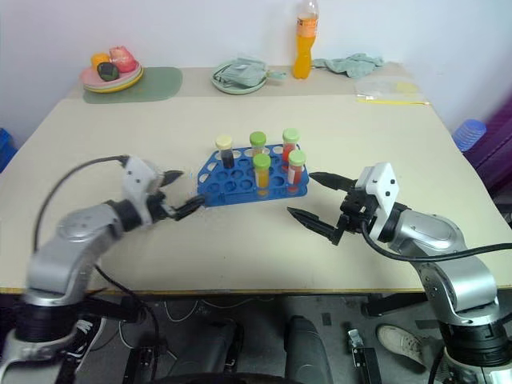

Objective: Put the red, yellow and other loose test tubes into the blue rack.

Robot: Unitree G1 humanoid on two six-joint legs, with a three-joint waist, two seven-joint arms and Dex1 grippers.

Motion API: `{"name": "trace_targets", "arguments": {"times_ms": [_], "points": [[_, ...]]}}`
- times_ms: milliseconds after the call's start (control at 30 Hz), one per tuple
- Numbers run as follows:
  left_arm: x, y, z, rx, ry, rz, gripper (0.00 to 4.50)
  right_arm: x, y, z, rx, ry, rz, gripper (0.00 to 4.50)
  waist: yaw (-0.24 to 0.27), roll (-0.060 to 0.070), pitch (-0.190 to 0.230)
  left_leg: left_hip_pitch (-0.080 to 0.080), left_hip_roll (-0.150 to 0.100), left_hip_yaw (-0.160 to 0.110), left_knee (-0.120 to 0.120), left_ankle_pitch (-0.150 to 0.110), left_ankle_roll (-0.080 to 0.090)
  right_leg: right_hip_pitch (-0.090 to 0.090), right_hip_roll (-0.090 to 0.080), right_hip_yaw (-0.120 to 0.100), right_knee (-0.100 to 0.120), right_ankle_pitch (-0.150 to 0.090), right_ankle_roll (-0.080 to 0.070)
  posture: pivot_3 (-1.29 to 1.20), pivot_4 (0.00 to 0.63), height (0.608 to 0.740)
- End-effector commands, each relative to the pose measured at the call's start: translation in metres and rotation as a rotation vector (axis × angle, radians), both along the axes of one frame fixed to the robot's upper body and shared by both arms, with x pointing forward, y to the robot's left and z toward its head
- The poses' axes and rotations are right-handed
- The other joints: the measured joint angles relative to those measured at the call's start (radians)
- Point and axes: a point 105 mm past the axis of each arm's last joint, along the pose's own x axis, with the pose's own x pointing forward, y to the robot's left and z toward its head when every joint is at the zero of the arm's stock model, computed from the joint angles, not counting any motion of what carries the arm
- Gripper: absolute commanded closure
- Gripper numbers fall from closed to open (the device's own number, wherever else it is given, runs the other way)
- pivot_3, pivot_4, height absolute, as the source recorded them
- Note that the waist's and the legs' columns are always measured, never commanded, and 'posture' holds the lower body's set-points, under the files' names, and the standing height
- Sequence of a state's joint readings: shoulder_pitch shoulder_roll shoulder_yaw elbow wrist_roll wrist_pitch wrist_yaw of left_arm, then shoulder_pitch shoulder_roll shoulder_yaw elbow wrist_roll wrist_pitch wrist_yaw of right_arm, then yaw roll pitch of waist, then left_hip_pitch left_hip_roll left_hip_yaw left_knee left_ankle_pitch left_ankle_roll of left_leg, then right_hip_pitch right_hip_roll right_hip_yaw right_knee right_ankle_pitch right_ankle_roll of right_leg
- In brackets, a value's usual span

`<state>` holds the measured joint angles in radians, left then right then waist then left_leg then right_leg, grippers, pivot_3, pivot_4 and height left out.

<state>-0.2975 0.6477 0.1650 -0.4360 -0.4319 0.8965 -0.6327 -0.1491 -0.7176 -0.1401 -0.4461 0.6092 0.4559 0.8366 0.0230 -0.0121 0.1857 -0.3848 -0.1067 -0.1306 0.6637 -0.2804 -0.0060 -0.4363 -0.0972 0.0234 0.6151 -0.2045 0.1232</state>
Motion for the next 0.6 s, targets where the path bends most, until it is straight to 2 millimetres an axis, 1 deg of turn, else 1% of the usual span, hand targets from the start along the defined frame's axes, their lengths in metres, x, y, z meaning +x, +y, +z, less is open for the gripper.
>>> {"name": "trace_targets", "arguments": {"times_ms": [33, 133, 167, 200, 233, 367, 433, 533, 600], "points": [[-0.002, 0.026, 0.035, -0.03, 0.096, 0.067, 0.03, -0.001, 0.007, 0.012, 0.009, -0.059, 0.04, 0.0, -0.005, 0.0, 0.0, 0.0, 0.0, 0.0, 0.0, 0.0, 0.0, 0.0, 0.0, 0.0, 0.0, 0.0, 0.0, 0.0, 0.15, 0.74], [0.003, 0.048, 0.041, -0.073, 0.256, 0.186, 0.03, 0.0, 0.009, 0.012, 0.009, -0.06, 0.051, 0.0, -0.012, 0.0, 0.0, 0.0, 0.0, 0.0, 0.0, 0.0, 0.0, 0.0, 0.0, 0.0, 0.0, 0.0, 0.0, 0.0, 0.15, 0.74], [0.005, 0.056, 0.04, -0.123, 0.331, 0.23, 0.03, 0.0, 0.01, 0.012, 0.008, -0.06, 0.057, 0.0, -0.013, 0.0, 0.0, 0.001, 0.0, 0.0, 0.0, 0.0, 0.0, 0.0, 0.0, 0.0, 0.0, 0.0, 0.0, 0.0, 0.15, 0.74], [0.007, 0.066, 0.036, -0.141, 0.414, 0.278, 0.03, 0.001, 0.011, 0.012, 0.007, -0.061, 0.062, 0.0, -0.014, 0.0, 0.0, 0.002, 0.0, 0.0, -0.001, 0.0, 0.0, 0.001, 0.0, 0.0, 0.0, 0.0, 0.0, 0.0, 0.15, 0.74], [0.007, 0.071, 0.033, -0.134, 0.471, 0.301, 0.03, 0.001, 0.012, 0.013, 0.007, -0.059, 0.066, 0.0, -0.019, 0.0, 0.0, 0.002, 0.0, 0.0, -0.001, 0.0, 0.0, 0.001, 0.0, 0.0, 0.001, 0.0, 0.0, 0.0, 0.15, 0.74], [0.01, 0.074, 0.031, -0.188, 0.672, 0.258, 0.03, 0.004, 0.015, 0.015, -0.003, -0.061, 0.083, 0.0, -0.034, -0.001, 0.001, 0.002, 0.0, -0.001, -0.001, 0.0, -0.001, -0.001, 0.0, 0.0, 0.002, 0.0, 0.0, 0.0, 0.15, 0.74], [0.009, 0.077, 0.027, -0.179, 0.756, 0.267, 0.03, 0.006, 0.016, 0.017, -0.004, -0.064, 0.091, 0.0, -0.035, -0.001, 0.001, 0.002, 0.0, -0.001, -0.001, 0.0, -0.002, -0.001, 0.0, 0.0, 0.003, 0.0, 0.0, 0.0, 0.15, 0.74], [0.004, 0.074, 0.021, -0.119, 0.843, 0.257, 0.03, 0.006, 0.018, 0.019, -0.009, -0.073, 0.101, 0.0, -0.035, -0.001, 0.001, 0.001, -0.001, -0.001, -0.002, 0.0, -0.002, -0.001, 0.0, 0.001, 0.002, 0.0, 0.0, 0.0, 0.15, 0.74], [0.004, 0.079, 0.01, -0.106, 0.905, 0.297, 0.03, 0.006, 0.018, 0.017, -0.006, -0.068, 0.099, 0.0, -0.035, -0.001, 0.001, 0.001, -0.001, -0.001, -0.002, 0.0, -0.002, -0.002, 0.0, 0.001, 0.002, 0.0, 0.0, 0.0, 0.15, 0.74]]}}
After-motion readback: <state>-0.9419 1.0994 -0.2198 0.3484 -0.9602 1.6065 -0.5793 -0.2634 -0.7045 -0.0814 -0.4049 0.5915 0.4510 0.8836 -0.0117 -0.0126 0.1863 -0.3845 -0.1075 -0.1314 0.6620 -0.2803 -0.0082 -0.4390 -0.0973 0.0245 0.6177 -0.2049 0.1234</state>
